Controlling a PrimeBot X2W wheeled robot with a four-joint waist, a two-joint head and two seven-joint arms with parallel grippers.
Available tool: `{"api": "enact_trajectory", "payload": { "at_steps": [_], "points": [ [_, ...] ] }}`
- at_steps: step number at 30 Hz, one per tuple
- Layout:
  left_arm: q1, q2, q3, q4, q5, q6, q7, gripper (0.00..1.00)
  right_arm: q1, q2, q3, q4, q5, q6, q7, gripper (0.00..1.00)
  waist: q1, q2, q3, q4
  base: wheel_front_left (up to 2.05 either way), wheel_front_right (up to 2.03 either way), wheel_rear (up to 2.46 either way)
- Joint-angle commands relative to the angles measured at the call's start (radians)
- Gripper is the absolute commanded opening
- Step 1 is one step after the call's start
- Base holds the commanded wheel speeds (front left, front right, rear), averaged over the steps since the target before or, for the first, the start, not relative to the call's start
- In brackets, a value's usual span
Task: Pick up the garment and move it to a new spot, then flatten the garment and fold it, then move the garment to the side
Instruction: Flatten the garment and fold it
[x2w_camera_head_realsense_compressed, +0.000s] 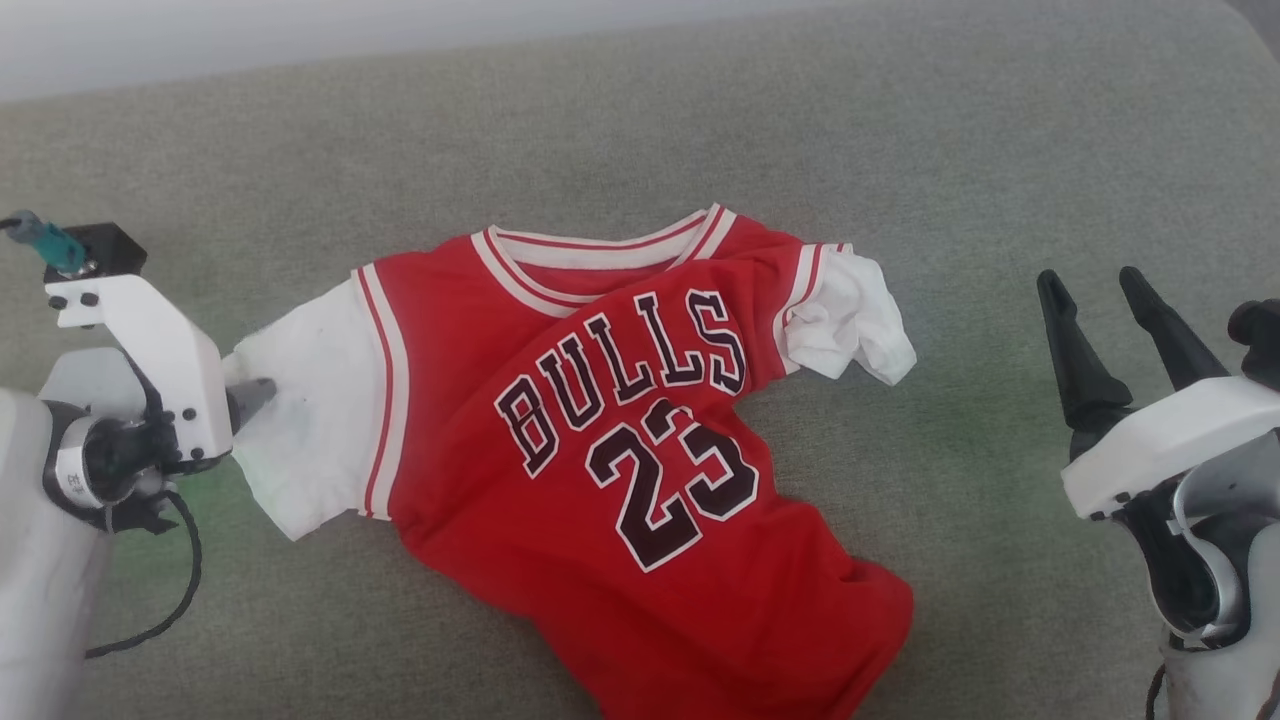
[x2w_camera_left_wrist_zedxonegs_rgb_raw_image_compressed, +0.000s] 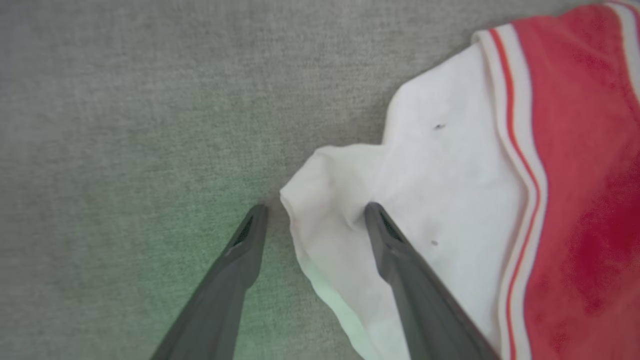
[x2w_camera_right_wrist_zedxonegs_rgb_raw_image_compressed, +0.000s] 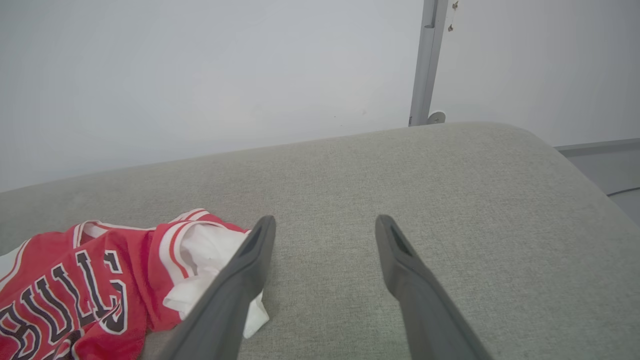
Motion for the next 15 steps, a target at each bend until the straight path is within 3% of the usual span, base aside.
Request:
{"api": "enact_trajectory", "payload": {
  "at_steps": [1,8,9,15],
  "points": [
    [-0.02,-0.006,-0.004,0.02,0.003,0.01,0.018,1.0,0.002,0.005,0.0,-0.01,0.008,0.0,0.001,1.0,0.0,0.0,0.011,-0.002,0.0,0.0,0.0],
    [-0.074,-0.049,-0.036,0.144,0.007,0.028,0.052,1.0,-0.017,-0.01,0.032,-0.012,0.02,0.0,0.062,1.0,0.0,0.0,0.038,0.01,0.0,0.0,0.0],
    [-0.077,-0.06,-0.032,0.168,-0.007,0.033,0.064,0.0,-0.021,-0.014,0.042,-0.011,0.026,0.0,0.075,1.0,0.0,0.0,0.04,0.012,0.0,0.0,0.0],
    [-0.125,-0.087,-0.035,0.22,-0.01,0.011,0.023,0.0,-0.049,-0.041,0.089,0.012,0.066,0.0,0.16,1.0,0.0,0.0,0.058,0.031,0.0,0.0,0.0]
  ]
}}
